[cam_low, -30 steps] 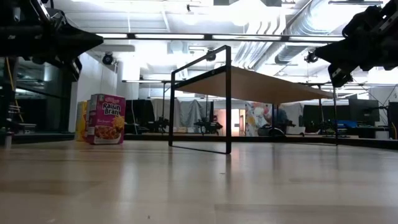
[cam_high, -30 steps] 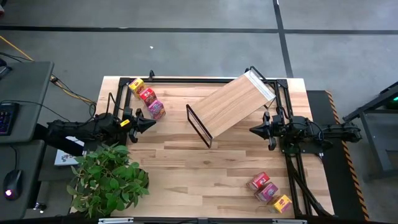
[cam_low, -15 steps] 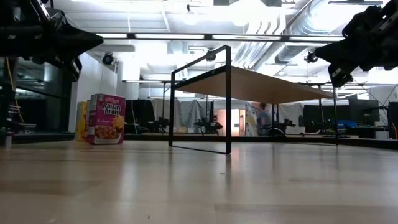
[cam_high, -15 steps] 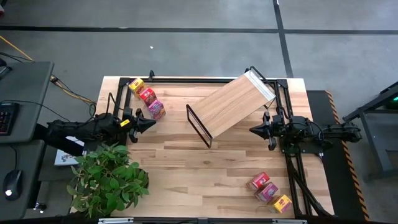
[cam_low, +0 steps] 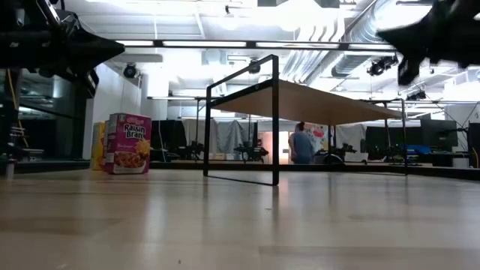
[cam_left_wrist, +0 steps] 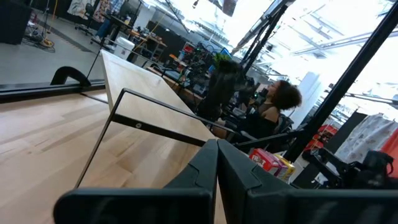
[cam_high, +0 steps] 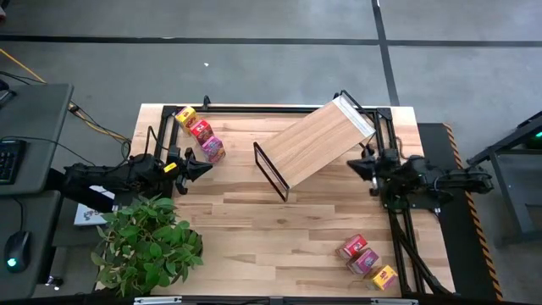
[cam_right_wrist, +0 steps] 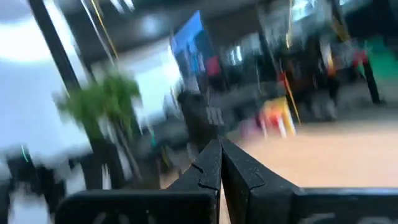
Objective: Stack cereal on shelf
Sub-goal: Put the bottom red cereal box on the shelf
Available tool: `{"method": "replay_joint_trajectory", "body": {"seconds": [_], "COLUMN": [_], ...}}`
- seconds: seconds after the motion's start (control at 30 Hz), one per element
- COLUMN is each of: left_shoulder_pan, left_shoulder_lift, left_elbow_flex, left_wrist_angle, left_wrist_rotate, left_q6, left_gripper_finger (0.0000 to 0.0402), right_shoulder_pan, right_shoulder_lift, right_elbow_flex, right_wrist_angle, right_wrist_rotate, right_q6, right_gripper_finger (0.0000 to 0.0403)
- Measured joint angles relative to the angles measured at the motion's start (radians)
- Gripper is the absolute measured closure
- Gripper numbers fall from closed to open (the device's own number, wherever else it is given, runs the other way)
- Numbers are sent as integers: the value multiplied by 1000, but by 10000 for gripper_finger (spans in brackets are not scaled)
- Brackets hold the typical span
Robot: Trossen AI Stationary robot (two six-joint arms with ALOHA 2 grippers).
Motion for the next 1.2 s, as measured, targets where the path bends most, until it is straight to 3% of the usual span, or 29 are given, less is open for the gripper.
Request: {"method": "replay_joint_trajectory", "body": {"seconds": [0.13, 0.2, 0.33, 0.47, 0.63, 0.83, 1.03, 1.2], "left_shoulder_pan": [0, 0, 0, 0, 0, 0, 0, 0], "left_shoulder_lift": [0, 0, 0, 0, 0, 0, 0, 0], "left_elbow_flex": [0, 0, 0, 0, 0, 0, 0, 0], "left_wrist_angle": [0, 0, 0, 0, -1, 0, 0, 0], "left_wrist_rotate": [0, 0, 0, 0, 0, 0, 0, 0], "left_q6": [0, 0, 0, 0, 0, 0, 0, 0], "left_gripper_finger": [401, 401, 401, 401, 401, 401, 401, 401], "right_shoulder_pan": [8, 27, 77, 116, 120, 167, 281, 406], "right_shoulder_lift": [88, 169, 362, 596, 786, 965, 1141, 1252], "right_elbow_flex": [0, 9, 133, 319, 626, 984, 1291, 1428], "right_wrist_angle": [377, 484, 473, 354, -127, -660, -1216, -1587], "right_wrist_rotate": [-198, -294, -284, -227, -176, -138, -139, -147], "right_q6": [4, -2, -61, -64, -46, 123, 424, 778], "right_gripper_finger": [403, 403, 403, 402, 384, 324, 269, 256]}}
